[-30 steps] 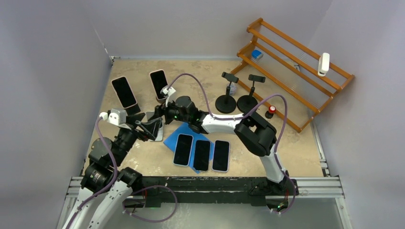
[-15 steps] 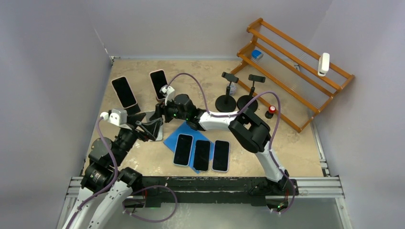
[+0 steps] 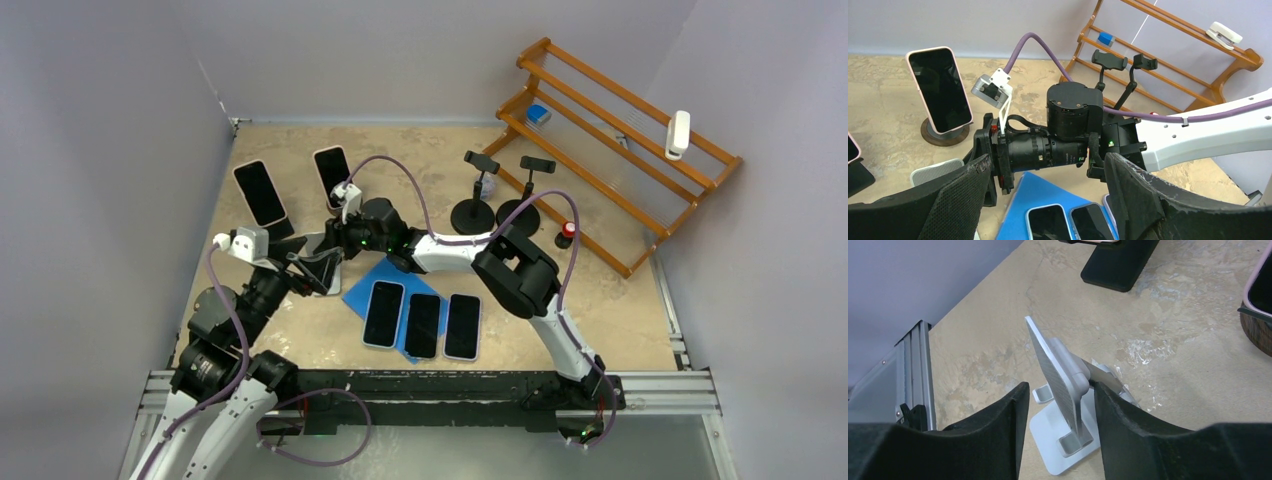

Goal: Remove the phone from the phone stand
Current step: Pick up the phone stand at the center of the board, then place the phone stand at the center of the board.

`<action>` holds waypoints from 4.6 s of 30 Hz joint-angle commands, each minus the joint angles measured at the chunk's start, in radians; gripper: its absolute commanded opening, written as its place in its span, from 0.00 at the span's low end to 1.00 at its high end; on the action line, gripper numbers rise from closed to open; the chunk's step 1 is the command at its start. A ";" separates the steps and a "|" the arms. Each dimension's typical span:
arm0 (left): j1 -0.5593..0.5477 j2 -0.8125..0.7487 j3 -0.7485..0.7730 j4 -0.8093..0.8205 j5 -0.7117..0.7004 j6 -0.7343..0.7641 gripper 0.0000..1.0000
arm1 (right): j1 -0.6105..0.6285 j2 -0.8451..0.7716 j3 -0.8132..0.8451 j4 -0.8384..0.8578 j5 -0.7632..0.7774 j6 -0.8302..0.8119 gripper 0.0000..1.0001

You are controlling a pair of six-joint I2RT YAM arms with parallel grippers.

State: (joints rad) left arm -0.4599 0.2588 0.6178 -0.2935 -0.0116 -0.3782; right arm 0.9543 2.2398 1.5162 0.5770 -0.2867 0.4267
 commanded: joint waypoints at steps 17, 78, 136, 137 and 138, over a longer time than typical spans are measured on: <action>-0.002 0.011 -0.001 0.048 0.005 0.007 0.80 | -0.006 -0.133 -0.073 0.116 -0.028 0.007 0.01; 0.008 0.041 -0.003 0.059 0.039 -0.003 0.81 | -0.345 -0.337 -0.358 0.311 0.566 -0.001 0.00; 0.009 0.031 0.000 0.047 0.036 -0.013 0.81 | -0.151 -0.375 -0.375 0.153 0.495 -0.046 0.38; 0.009 0.029 -0.001 0.047 0.034 -0.014 0.81 | -0.150 -0.346 -0.350 0.136 0.491 -0.043 0.38; 0.009 0.029 -0.001 0.046 0.033 -0.014 0.81 | -0.150 -0.317 -0.324 0.119 0.491 -0.042 0.38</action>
State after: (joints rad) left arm -0.4583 0.2943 0.6147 -0.2932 0.0219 -0.3828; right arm 0.8032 1.8538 1.0882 0.7540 0.2447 0.3786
